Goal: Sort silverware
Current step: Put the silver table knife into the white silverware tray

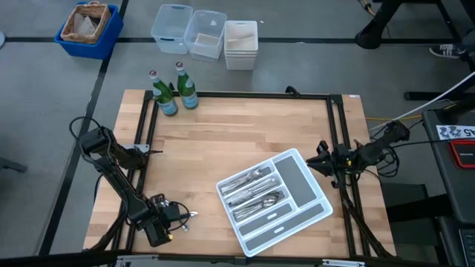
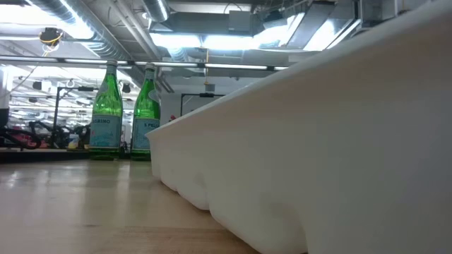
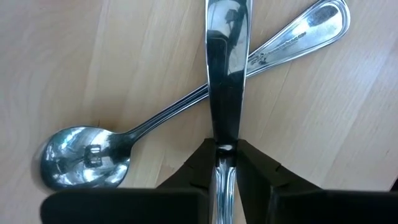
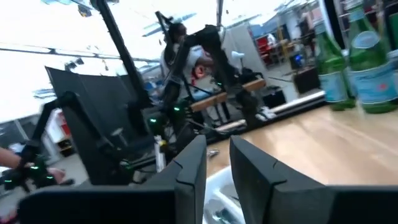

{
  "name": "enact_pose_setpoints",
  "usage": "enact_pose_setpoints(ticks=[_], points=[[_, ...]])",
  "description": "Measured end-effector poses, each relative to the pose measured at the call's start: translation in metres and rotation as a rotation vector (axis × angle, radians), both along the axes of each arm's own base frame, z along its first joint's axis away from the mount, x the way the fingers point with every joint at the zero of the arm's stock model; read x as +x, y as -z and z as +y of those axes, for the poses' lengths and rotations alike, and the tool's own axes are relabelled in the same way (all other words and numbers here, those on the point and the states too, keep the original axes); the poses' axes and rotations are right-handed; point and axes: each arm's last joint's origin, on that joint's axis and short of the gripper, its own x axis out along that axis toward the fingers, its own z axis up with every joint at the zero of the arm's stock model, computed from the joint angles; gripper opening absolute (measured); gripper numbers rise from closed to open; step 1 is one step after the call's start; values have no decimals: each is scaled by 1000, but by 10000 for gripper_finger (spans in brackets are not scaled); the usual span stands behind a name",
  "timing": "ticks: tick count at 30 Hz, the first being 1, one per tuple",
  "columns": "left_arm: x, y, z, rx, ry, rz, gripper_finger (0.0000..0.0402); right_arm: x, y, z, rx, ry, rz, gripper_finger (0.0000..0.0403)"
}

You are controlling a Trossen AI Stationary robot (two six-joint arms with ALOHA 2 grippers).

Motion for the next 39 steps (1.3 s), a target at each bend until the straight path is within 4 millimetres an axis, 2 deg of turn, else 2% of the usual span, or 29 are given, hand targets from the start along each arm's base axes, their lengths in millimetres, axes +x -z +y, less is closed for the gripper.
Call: enact_pose_setpoints(ticks=[8, 14, 19, 39], points=[[4, 0, 4, 2, -17, 13, 37, 8, 3, -13, -102, 60, 5, 76], [4, 0, 4, 4, -18, 14, 35, 12, 14, -23, -150, 110, 121, 76], [4, 0, 4, 7, -18, 11, 35, 14, 17, -25, -172, 38, 148, 76], [4, -2, 4, 0, -22, 5, 26, 14, 16, -26, -170, 48, 140, 76]])
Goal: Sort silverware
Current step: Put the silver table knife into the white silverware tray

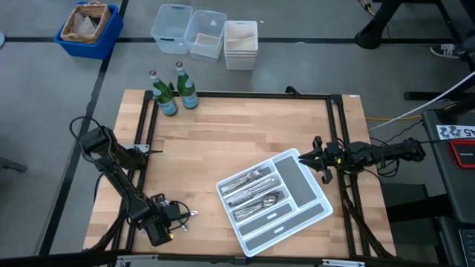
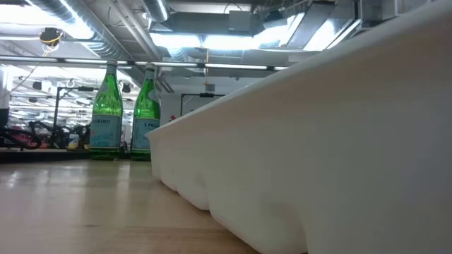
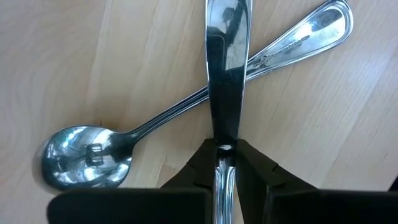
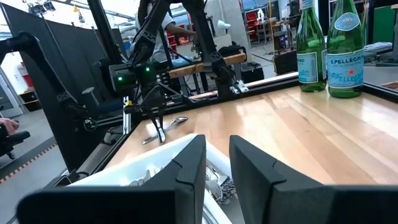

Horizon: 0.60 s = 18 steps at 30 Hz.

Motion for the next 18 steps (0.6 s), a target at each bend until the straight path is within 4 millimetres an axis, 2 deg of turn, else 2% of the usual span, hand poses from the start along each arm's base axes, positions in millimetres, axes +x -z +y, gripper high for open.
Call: enact_pose_setpoints(ticks=[8, 18], points=[[-1, -10, 4, -10, -6, -31, 31, 0, 0, 0, 0, 0, -1, 76], [3, -18, -3, -52, 0, -43, 32, 0, 0, 0, 1, 0, -2, 76]])
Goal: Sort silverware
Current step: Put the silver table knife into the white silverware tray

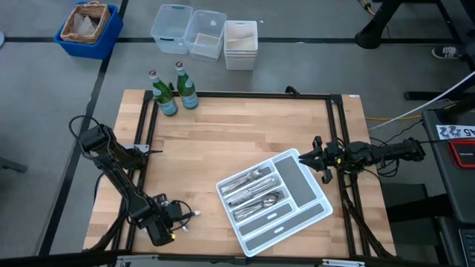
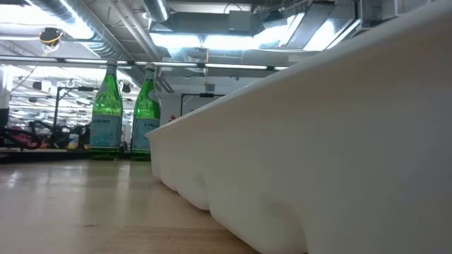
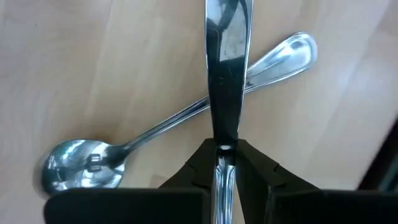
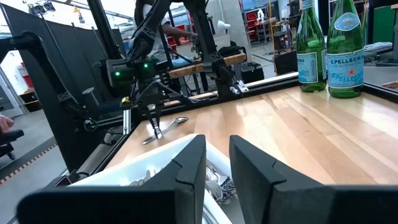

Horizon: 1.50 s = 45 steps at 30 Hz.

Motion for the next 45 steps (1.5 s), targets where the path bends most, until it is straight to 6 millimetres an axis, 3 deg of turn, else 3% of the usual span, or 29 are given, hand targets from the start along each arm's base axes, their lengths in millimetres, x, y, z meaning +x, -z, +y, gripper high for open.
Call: enact_pose_setpoints(ticks=[8, 15, 34, 39, 45], points=[[11, -19, -11, -65, -7, -38, 32, 0, 0, 0, 0, 0, -1, 76], [45, -47, -7, -105, 39, -128, 33, 0, 0, 0, 0, 0, -2, 76], [173, -81, 91, -57, 31, -687, 33, 0, 0, 0, 1, 0, -3, 76], [201, -70, 112, -32, -12, -808, 33, 0, 0, 0, 0, 0, -1, 76], [210, -47, 125, 4, 19, -730, 33, 0, 0, 0, 0, 0, -1, 76]])
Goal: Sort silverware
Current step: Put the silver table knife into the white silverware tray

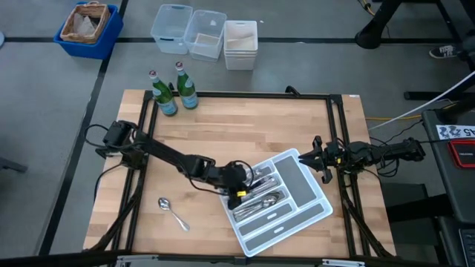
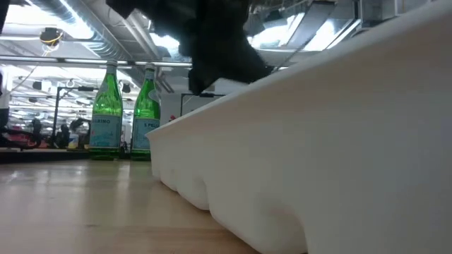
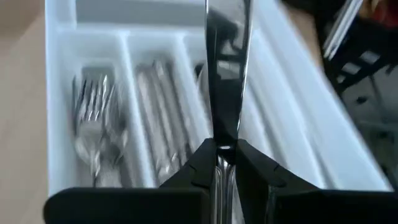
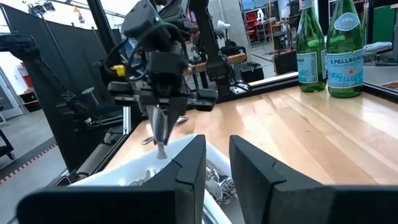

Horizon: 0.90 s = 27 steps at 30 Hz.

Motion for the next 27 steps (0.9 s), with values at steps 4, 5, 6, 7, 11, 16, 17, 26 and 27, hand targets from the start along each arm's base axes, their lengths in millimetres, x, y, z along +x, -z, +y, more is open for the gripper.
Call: enact_pose_setpoints(ticks=[4, 5, 6, 7, 11, 16, 17, 26, 27], points=[[-2, 10, 2, -8, -4, 85, 33, 0, 0, 0, 0, 0, 1, 76], [-3, 13, 2, -3, -2, 102, 33, 0, 0, 0, 0, 0, 1, 76], [-2, 16, 1, -4, 1, 104, 33, 0, 0, 0, 0, 0, 2, 76], [-1, 18, 0, -5, 5, 105, 33, 0, 0, 0, 0, 0, 2, 76], [2, 26, -4, -2, 10, 109, 33, 0, 0, 0, 0, 0, 1, 76], [5, 35, -4, -2, 4, 117, 33, 0, 0, 0, 0, 0, 1, 76], [6, 35, -4, -2, 5, 113, 33, 0, 0, 0, 0, 0, 1, 76], [6, 34, 0, 7, 12, 112, 34, 0, 0, 0, 0, 0, 0, 76], [6, 34, 1, 6, 10, 114, 35, 0, 0, 0, 0, 0, 0, 76]])
